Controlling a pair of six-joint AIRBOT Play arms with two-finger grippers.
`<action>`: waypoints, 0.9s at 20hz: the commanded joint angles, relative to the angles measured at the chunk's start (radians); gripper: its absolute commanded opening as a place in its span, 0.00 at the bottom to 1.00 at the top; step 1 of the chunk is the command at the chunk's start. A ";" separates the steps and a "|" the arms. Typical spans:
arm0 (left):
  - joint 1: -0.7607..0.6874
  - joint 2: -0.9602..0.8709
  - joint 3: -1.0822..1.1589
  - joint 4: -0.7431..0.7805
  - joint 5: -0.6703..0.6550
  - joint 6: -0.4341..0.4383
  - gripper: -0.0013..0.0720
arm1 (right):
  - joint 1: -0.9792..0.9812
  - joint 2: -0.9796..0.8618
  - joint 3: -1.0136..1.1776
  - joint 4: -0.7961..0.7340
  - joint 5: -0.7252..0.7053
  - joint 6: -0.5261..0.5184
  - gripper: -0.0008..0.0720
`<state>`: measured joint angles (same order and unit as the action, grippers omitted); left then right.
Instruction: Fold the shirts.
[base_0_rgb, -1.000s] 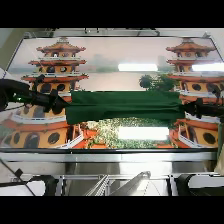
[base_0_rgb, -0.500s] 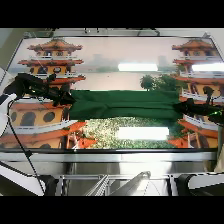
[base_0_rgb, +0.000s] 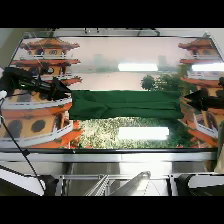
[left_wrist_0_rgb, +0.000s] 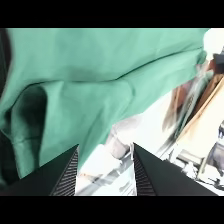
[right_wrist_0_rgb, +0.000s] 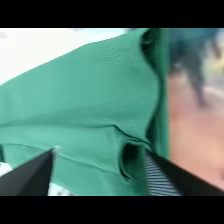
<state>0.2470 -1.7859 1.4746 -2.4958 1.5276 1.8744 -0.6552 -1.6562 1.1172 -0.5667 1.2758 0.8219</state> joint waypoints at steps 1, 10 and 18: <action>0.024 0.053 0.032 -0.013 0.016 0.003 0.51 | 0.021 -0.023 0.038 -0.096 -0.048 0.069 0.89; -0.081 0.069 0.032 -0.019 0.050 -0.002 0.50 | 0.140 -0.152 0.057 -0.112 -0.066 0.100 0.75; -0.397 0.056 0.032 0.044 -0.227 -0.016 0.04 | 0.220 -0.145 0.101 -0.130 0.076 0.092 0.04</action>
<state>-0.0341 -1.7206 1.5059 -2.4882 1.4532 1.8591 -0.4519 -1.8065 1.1896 -0.7132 1.2671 0.9195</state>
